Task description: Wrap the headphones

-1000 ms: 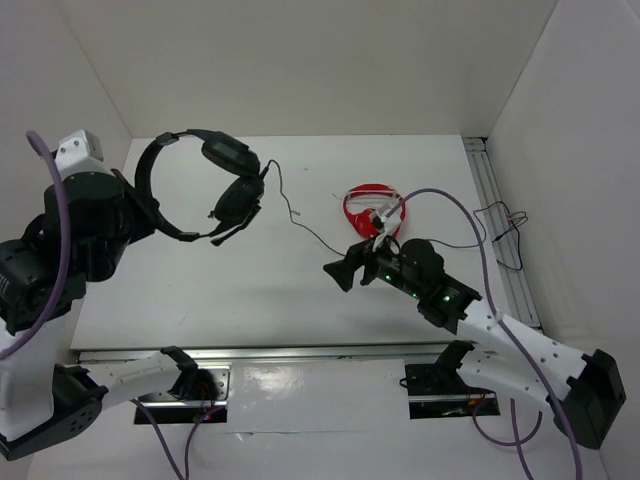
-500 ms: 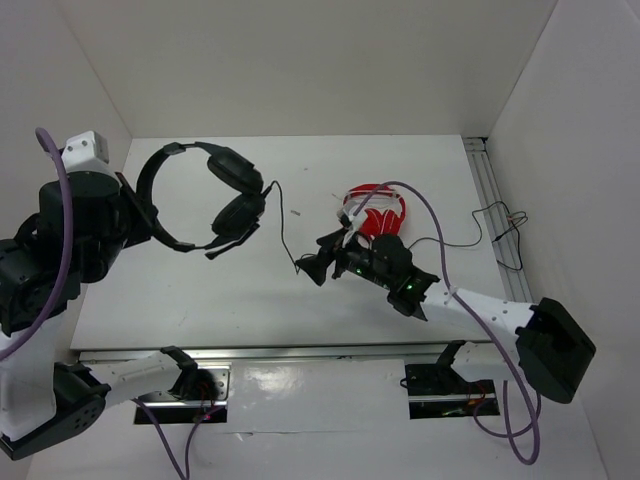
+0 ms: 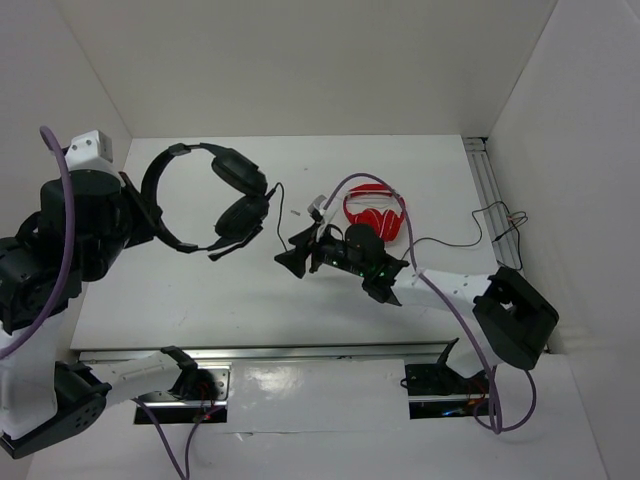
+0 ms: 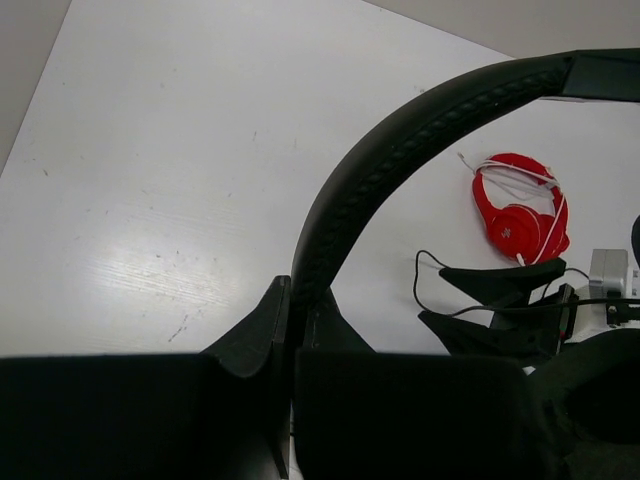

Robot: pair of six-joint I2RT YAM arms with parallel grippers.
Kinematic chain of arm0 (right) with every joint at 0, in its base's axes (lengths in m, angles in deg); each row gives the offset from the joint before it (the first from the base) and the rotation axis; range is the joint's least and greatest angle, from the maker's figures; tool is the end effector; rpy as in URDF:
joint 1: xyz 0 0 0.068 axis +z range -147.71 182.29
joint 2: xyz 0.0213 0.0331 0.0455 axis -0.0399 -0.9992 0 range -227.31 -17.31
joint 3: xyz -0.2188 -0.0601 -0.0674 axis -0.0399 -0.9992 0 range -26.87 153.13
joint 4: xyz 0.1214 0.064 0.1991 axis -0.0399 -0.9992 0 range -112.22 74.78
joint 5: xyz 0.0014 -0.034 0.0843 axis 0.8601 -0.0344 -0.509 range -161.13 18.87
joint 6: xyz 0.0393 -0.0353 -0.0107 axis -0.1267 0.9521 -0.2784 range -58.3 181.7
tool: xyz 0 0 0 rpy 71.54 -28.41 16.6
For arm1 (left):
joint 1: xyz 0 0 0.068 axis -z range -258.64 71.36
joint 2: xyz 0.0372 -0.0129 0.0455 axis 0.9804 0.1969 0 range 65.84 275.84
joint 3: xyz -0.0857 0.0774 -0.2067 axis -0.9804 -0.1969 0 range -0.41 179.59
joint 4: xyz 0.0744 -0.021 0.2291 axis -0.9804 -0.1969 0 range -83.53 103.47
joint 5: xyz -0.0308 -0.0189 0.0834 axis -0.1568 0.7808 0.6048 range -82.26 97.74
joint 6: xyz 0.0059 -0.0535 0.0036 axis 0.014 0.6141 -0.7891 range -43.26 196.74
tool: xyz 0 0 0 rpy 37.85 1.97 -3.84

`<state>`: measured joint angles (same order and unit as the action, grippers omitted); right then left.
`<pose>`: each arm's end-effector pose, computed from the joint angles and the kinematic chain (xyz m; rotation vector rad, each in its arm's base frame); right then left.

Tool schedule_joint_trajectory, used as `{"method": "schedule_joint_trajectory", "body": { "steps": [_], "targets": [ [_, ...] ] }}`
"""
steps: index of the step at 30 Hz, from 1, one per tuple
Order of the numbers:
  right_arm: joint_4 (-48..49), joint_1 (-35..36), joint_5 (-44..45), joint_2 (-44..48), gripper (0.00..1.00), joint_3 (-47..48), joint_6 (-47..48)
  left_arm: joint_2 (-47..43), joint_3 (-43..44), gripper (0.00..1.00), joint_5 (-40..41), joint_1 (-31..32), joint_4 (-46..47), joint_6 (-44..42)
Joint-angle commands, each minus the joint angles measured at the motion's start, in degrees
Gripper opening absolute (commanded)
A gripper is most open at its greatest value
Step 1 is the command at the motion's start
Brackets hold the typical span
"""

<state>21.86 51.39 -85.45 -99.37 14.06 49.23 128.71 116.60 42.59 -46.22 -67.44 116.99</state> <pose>0.1930 0.2363 0.2282 -0.7360 1.5784 1.0116 0.0880 -0.0317 0.4853 -0.5013 1.8901 -0.2148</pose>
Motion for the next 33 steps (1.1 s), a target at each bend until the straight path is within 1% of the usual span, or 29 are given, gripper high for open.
{"method": "schedule_joint_trajectory", "body": {
  "steps": [1, 2, 3, 4, 5, 6, 8, 9, 10, 11, 12, 13, 15, 16, 17, 19, 20, 22, 23, 24, 25, 26, 27, 28, 29, 30, 32, 33],
  "targets": [
    [5.20, 0.73, -0.70, -2.48, 0.69, 3.45, 0.78, -0.82, 1.81, 0.00, -1.28, -0.34, 2.68, -0.17],
    [5.20, 0.73, -0.70, -3.10, 0.63, 4.50, 0.78, -0.82, 1.82, 0.00, -1.80, -0.34, 2.68, -0.17],
    [5.20, 0.73, -1.40, -4.50, 0.53, 5.03, 0.78, -0.82, 1.82, 0.00, -1.80, -0.34, 2.68, -0.17],
    [4.59, 0.73, -1.41, -5.03, 0.30, 5.04, 0.78, -0.82, 1.82, 0.00, -1.80, -0.34, 2.68, -0.17],
    [4.58, 0.73, -1.41, -5.04, 0.20, 5.04, 0.78, -0.82, 1.82, 0.00, -1.80, -0.34, 2.68, -0.17],
    [4.58, 0.73, -0.10, -5.56, 0.10, 5.04, 0.78, -1.34, 1.82, 0.00, -1.28, -0.34, 2.68, -0.17],
    [5.20, 2.22, 2.45, -5.57, 0.00, 5.04, 0.78, -1.35, 0.77, 0.00, -0.75, -0.34, 2.68, -0.17],
    [4.24, 3.01, 4.46, -5.04, 0.00, 4.43, 0.78, -1.35, 0.15, 0.00, -0.05, -0.34, 2.68, -0.17],
    [1.53, 4.06, 11.53, -3.04, 0.00, 4.42, 1.82, -1.35, -0.72, 0.00, -0.05, -0.34, 3.29, -0.87],
    [0.20, 6.86, 16.21, -1.62, 0.00, 3.64, 2.62, -0.83, -3.17, 0.00, 0.91, -0.34, 3.82, -1.83],
    [-1.64, 8.71, 28.70, 1.61, 0.00, 3.02, 3.50, -0.82, -4.67, 0.00, 2.31, -0.34, 5.22, -3.06],
    [-6.36, 12.56, 35.35, 3.29, 0.00, 3.02, 5.33, -0.82, -6.34, 0.00, 3.37, -0.34, 5.23, -4.81],
    [-11.48, 15.75, 46.88, 6.63, 0.00, 3.71, 5.97, -0.82, -11.17, 0.00, 6.70, -0.34, 5.93, -4.83],
    [-14.38, 17.07, 55.29, 9.78, 0.00, 3.72, 5.97, -0.82, -12.67, 0.00, 10.29, -0.34, 5.93, -4.83],
    [-19.45, 19.08, 58.50, 11.38, 0.00, 4.42, 5.36, -0.82, -13.90, 0.00, 11.63, -0.34, 5.93, -2.65],
    [-23.35, 20.76, 62.91, 13.85, 0.00, 4.95, 4.74, -0.82, -15.93, 0.00, 12.35, -0.87, 5.93, -0.88],
    [-26.85, 21.55, 67.11, 15.51, 0.00, 4.95, 4.13, -1.34, -16.63, 0.00, 12.35, -0.87, 6.80, -0.87],
    [-30.82, 23.40, 71.70, 16.31, 0.00, 6.79, 2.72, -1.35, -17.78, 0.00, 10.51, -1.57, 8.04, -0.26],
    [-32.67, 23.41, 74.16, 16.84, 0.00, 6.80, 2.19, -1.35, -18.30, 0.00, 8.24, -1.58, 8.04, 0.52],
    [-35.12, 23.41, 74.18, 16.85, 0.00, 7.49, 2.19, -1.35, -18.31, 0.00, 6.82, -1.58, 8.04, 1.58],
    [-35.15, 23.41, 74.18, 16.85, 0.00, 7.50, 2.19, -1.35, -18.83, 0.00, 5.24, -1.58, 9.26, 2.11],
    [-35.15, 22.80, 73.40, 17.46, 0.00, 7.50, 2.19, -1.35, -18.84, 0.00, 1.49, -1.58, 10.14, 2.11],
    [-35.67, 21.40, 72.43, 17.46, 0.00, 6.89, 2.19, -2.57, -20.58, 0.00, -0.29, -2.10, 10.93, 4.29],
    [-35.67, 20.60, 69.64, 17.46, 0.00, 6.89, 2.19, -3.19, -21.38, 0.00, -3.62, -2.10, 12.51, 5.70],
    [-35.67, 19.64, 68.04, 16.94, 0.00, 6.89, 2.80, -3.89, -22.52, 0.00, -5.30, -2.10, 13.31, 7.37],
    [-35.15, 18.06, 66.72, 16.93, 0.00, 6.36, 2.80, -5.64, -25.40, 0.00, -7.32, -2.10, 14.71, 10.00],
    [-33.75, 16.73, 63.83, 15.45, 0.00, 6.36, 2.80, -7.23, -28.40, 0.00, -12.41, -2.10, 17.17, 12.99],
    [-32.17, 16.73, 60.50, 14.40, 0.00, 5.75, 2.80, -7.85, -29.72, 0.00, -13.83, -2.10, 19.10, 15.80]
  ]
}}
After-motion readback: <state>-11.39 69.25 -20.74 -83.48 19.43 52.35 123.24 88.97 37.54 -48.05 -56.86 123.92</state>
